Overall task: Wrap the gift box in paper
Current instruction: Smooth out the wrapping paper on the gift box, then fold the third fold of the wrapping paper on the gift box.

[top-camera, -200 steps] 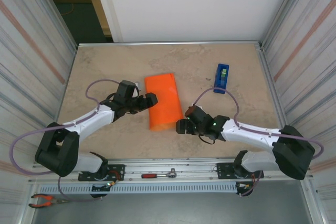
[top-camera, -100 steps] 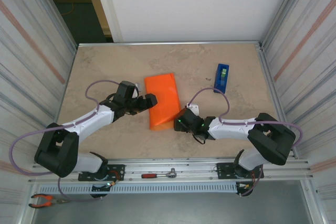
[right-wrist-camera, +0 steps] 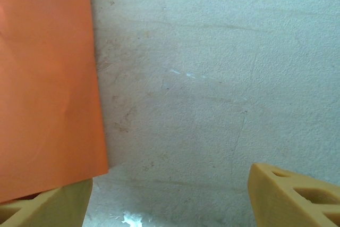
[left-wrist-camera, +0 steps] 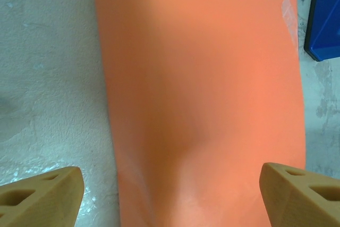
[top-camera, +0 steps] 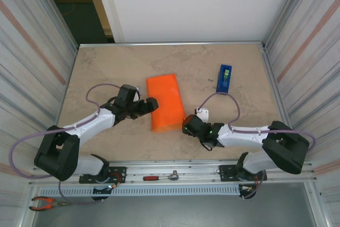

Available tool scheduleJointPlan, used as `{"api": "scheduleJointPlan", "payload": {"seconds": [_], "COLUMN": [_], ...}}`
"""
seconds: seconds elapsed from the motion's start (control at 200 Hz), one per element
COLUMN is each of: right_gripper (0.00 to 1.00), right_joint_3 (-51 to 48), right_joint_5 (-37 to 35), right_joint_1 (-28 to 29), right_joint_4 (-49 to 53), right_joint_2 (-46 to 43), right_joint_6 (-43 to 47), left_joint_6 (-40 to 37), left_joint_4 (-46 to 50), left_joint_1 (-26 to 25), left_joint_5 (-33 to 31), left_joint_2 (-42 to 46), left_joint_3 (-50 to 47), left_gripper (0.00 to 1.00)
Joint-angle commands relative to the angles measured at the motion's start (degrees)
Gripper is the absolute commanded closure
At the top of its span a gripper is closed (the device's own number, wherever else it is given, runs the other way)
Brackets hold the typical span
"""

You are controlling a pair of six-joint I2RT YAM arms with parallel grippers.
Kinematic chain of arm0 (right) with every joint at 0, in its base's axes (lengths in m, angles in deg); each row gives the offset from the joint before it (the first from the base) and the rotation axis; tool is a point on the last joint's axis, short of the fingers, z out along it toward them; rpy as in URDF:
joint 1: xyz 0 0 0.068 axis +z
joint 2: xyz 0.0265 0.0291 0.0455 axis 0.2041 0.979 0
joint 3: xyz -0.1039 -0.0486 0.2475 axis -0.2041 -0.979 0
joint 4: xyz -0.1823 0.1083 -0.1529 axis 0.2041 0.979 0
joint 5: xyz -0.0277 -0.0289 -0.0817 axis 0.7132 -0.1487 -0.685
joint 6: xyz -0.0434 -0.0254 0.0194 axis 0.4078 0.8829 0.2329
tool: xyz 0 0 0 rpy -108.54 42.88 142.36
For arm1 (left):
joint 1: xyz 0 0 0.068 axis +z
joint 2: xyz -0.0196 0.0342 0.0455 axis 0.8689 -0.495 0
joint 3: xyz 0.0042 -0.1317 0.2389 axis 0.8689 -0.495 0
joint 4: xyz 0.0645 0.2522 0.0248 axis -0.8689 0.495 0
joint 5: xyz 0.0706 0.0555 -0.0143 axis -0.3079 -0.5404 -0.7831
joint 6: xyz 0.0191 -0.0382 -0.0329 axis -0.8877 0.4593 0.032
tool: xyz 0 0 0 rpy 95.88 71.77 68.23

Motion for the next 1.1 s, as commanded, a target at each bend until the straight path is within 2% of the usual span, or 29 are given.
{"api": "scheduleJointPlan", "payload": {"seconds": [0.0, 0.085, 0.225, 0.321, 0.416, 0.566, 0.757, 0.942, 1.092], "right_gripper": [0.26, 0.28, 0.27, 0.22, 0.17, 0.11, 0.11, 0.13, 0.16], "right_joint_3": [-0.62, -1.48, -3.41, -2.95, -0.88, 5.55, 11.31, 12.24, 11.48], "right_joint_5": [1.79, 4.24, 8.09, 14.46, 23.75, 33.75, 40.2, 41.46, 38.31], "right_joint_1": [0.12, 0.18, -1.12, -6.44, -14.43, -21.1, -21.24, -18.89, -18.17], "right_joint_4": [1.81, 3.66, 6.83, 7.58, 7.0, 6.68, 3.91, -0.74, -3.44], "right_joint_2": [-2.92, -6.64, -17.74, -23.86, -25.1, -19.19, -7.74, 1.63, 8.18], "right_joint_6": [-0.28, 0.15, 1.39, 3.99, 6.98, 12.41, 15.45, 15.3, 13.7], "left_joint_6": [-1.31, -2.19, -3.53, -3.34, -3.42, -3.62, -4.72, -5.25, -6.08], "left_joint_4": [0.31, 0.41, 0.29, -0.68, -1.14, -2.13, -2.69, -3.54, -3.8], "left_joint_1": [0.41, 0.67, 0.77, 0.38, -0.69, -2.82, -5.64, -7.73, -8.25], "left_joint_5": [-0.96, -0.88, 0.8, 1.25, 0.41, -1.96, -4.97, -6.79, -8.21], "left_joint_2": [1.49, 1.9, 2.62, 3.11, 3.94, 5.35, 6.17, 5.77, 2.59], "left_joint_3": [-0.7, -0.88, -1.59, -2.89, -4.17, -5.87, -6.57, -7.55, -8.01], "left_gripper": [0.14, 0.14, 0.14, 0.14, 0.14, 0.14, 0.14, 0.14, 0.14]}}
